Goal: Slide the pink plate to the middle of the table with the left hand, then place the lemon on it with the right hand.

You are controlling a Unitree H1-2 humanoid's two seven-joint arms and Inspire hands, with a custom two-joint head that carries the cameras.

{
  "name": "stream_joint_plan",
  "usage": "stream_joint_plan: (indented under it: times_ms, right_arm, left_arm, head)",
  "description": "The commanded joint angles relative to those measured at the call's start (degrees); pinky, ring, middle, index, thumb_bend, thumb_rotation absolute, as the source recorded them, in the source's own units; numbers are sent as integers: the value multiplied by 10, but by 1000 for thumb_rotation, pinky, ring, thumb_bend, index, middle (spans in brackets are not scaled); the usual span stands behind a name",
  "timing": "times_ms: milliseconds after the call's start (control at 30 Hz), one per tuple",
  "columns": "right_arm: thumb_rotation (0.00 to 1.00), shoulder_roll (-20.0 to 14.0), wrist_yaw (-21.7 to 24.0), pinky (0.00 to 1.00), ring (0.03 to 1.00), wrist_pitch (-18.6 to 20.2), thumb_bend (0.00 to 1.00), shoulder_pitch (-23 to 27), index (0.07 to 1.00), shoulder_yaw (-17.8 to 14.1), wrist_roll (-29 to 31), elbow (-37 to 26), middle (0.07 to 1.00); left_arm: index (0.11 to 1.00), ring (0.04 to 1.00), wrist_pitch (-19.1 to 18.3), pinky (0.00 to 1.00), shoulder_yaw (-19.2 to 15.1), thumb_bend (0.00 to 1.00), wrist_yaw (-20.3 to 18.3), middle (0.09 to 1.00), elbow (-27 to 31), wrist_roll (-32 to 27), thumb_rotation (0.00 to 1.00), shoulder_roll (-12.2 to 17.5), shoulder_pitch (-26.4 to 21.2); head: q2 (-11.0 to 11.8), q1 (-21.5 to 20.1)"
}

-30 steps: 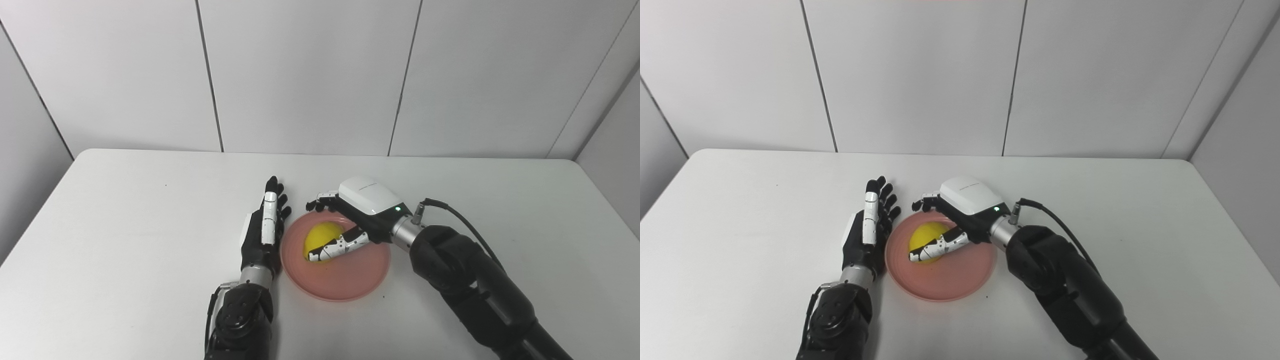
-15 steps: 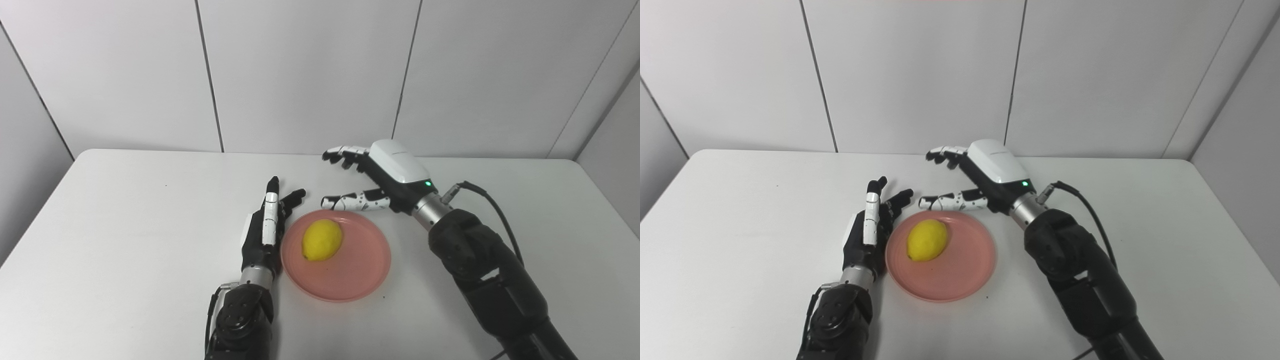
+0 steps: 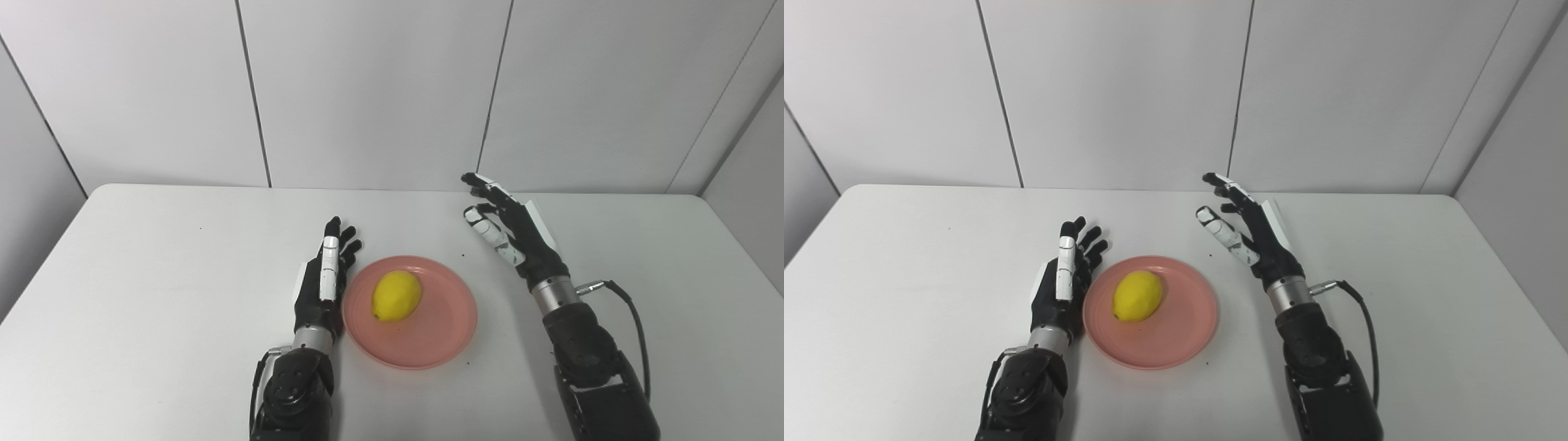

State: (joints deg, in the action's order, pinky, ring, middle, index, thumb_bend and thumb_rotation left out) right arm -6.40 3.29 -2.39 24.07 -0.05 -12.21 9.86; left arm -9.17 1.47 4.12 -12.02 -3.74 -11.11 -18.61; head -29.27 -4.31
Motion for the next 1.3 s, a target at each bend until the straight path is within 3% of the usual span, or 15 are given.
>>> stream_joint_plan:
  times_ms: [0, 67, 233, 367, 467, 800, 1267]
  right_arm:
    - [1000, 14, -7, 939, 937, 8, 893, 7, 915, -18, 45, 1, 931]
    - [1000, 34, -13, 987, 963, 23, 915, 3, 938, -39, 85, 14, 958]
    - [1000, 67, -17, 1000, 995, 40, 880, -6, 971, -75, 162, 41, 989]
    - [1000, 81, -30, 1000, 1000, 42, 914, -18, 997, -90, 189, 57, 1000]
    - [1000, 93, -34, 1000, 1000, 40, 879, -27, 1000, -98, 212, 67, 1000]
    - [1000, 121, -47, 1000, 1000, 56, 822, -51, 1000, -91, 233, 71, 1000]
    - [997, 115, -51, 1000, 1000, 25, 796, -55, 1000, -78, 213, 84, 1000]
  left_arm:
    - [960, 916, -22, 1000, -1, 710, 11, 934, -18, 6, 1000, -7, 19]
    - [963, 920, -21, 1000, -2, 714, 10, 935, -18, 7, 1000, -6, 19]
    - [966, 933, -20, 998, -7, 715, 15, 940, -16, 8, 1000, -8, 17]
    - [952, 948, -6, 998, -4, 712, 20, 947, -22, 19, 1000, -5, 15]
    - [958, 977, 3, 1000, -3, 719, 26, 971, -26, 29, 1000, -2, 12]
    - [976, 1000, 40, 1000, -9, 704, 30, 997, -45, 50, 1000, 11, 0]
    - [986, 995, 47, 1000, -23, 751, 31, 998, -53, 55, 1000, 17, -12]
  head:
    - [0, 0]
    - [-2, -4]
    - [-5, -14]
    - [-6, -13]
    - [-6, -12]
    - [-7, -13]
    - [-8, -11]
